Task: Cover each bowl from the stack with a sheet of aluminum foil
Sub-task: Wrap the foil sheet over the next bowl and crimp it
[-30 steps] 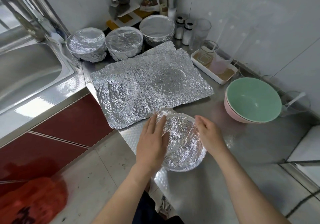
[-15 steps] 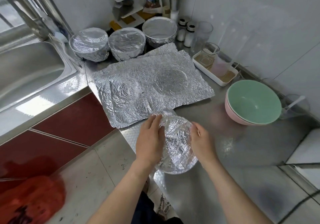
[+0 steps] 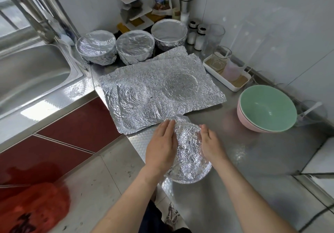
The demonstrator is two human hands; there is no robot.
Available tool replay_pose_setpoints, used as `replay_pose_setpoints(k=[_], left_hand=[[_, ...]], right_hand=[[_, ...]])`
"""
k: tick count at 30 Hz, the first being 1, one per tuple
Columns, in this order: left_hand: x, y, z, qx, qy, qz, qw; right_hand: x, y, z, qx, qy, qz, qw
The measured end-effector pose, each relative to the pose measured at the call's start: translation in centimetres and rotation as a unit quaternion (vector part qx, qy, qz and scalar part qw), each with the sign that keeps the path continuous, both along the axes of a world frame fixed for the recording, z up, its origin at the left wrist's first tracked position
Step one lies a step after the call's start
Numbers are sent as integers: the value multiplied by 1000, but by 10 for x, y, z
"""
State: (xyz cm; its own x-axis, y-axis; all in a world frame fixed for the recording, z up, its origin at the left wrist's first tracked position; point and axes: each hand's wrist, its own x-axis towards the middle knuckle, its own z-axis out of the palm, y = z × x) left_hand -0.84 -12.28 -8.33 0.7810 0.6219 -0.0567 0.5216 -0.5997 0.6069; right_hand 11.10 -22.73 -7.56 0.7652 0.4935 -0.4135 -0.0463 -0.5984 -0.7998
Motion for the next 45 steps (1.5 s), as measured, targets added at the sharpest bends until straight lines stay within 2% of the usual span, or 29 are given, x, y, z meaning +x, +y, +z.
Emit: replay_pose_setpoints(k=[3,5,9,13,17,23,26,29,36,45], left_hand=[[-2,2,3,47,9,-9,999],[-4,7,7,67,4,43,997],[-2,10,11,-15,-4,105,994],[2,11,10,-36,-23,112,993],[6,16,10,-38,-45,77,995],[10,20,7,-44,-13,12,999],[13,23,9,-46,2,-16,999],[16,23,13,-44,4,-47,998],[23,24,8,-37,-1,-29,999],[24,23,8,-8,-20,-63,998]], right_hand=[[4,-4,9,38,4,22,999],[11,-4,18,49,-9,25,998],[21,8,25,15,-60,108,992],[16,18,24,-8,-69,153,986],[10,10,19,-20,-92,144,985],[19,-1,11,-31,-57,147,987],[24,5,11,-36,-27,174,984],[22,11,9,-47,-39,202,977],[18,12,8,-39,-41,204,977],[22,11,5,-19,-23,211,977]])
